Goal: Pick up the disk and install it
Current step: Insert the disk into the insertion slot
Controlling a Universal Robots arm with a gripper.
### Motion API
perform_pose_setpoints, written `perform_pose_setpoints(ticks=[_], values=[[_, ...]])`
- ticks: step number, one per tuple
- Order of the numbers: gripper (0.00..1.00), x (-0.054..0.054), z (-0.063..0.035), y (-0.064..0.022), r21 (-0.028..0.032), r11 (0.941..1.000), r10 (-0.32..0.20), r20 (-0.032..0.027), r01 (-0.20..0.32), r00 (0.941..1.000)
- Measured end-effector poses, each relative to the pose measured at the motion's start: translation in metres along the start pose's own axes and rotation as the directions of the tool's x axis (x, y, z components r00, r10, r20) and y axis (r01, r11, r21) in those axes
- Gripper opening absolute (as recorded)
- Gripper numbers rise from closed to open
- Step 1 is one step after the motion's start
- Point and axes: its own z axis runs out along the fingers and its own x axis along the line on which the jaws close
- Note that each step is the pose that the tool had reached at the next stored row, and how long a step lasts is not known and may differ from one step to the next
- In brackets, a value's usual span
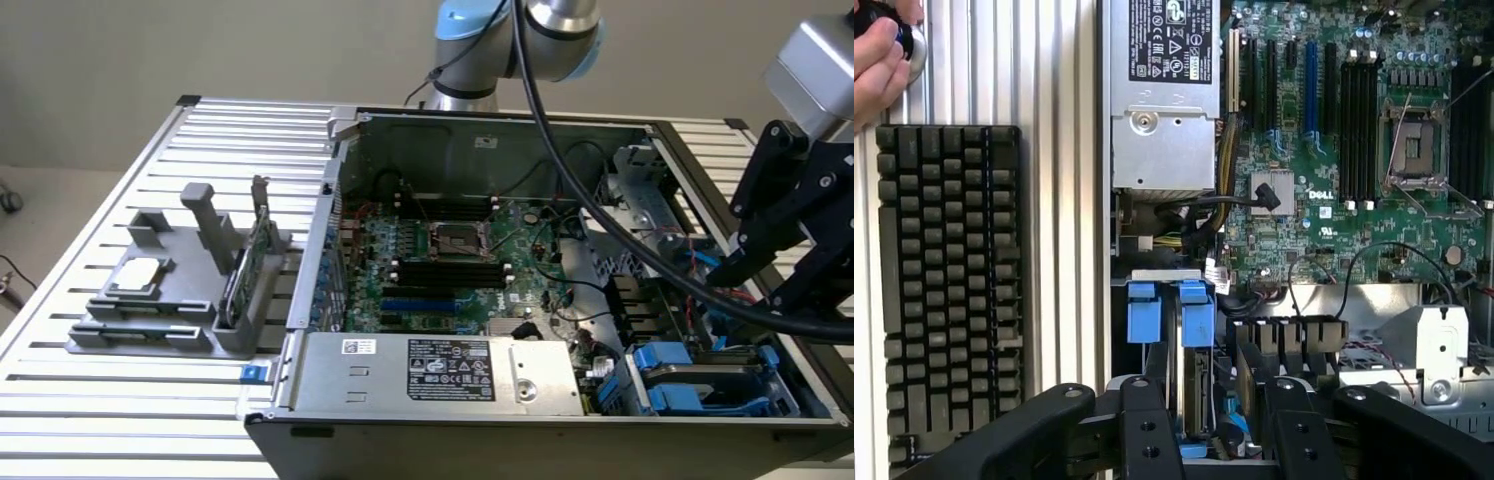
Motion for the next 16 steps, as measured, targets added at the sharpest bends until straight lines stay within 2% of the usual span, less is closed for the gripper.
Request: perform_pose_setpoints(ticks=[5, 13, 14, 15, 16], values=[[0.41, 0.000, 0.0037, -0.0020, -0.0001, 1.0000, 0.000, 0.0002, 0.000, 1.0000], [0.41, -0.002, 0.0124, -0.0141, -0.0001, 1.0000, -0.001, -0.0008, 0.001, 1.0000], [0.39, -0.002, 0.0140, -0.0155, -0.0001, 1.0000, -0.001, -0.0011, 0.001, 1.0000], [0.32, -0.003, 0.0159, -0.0170, -0.0001, 1.0000, -0.001, -0.0017, 0.001, 1.0000], [0.32, -0.004, 0.0179, -0.0185, -0.0001, 1.0000, -0.001, -0.0026, 0.001, 1.0000]])
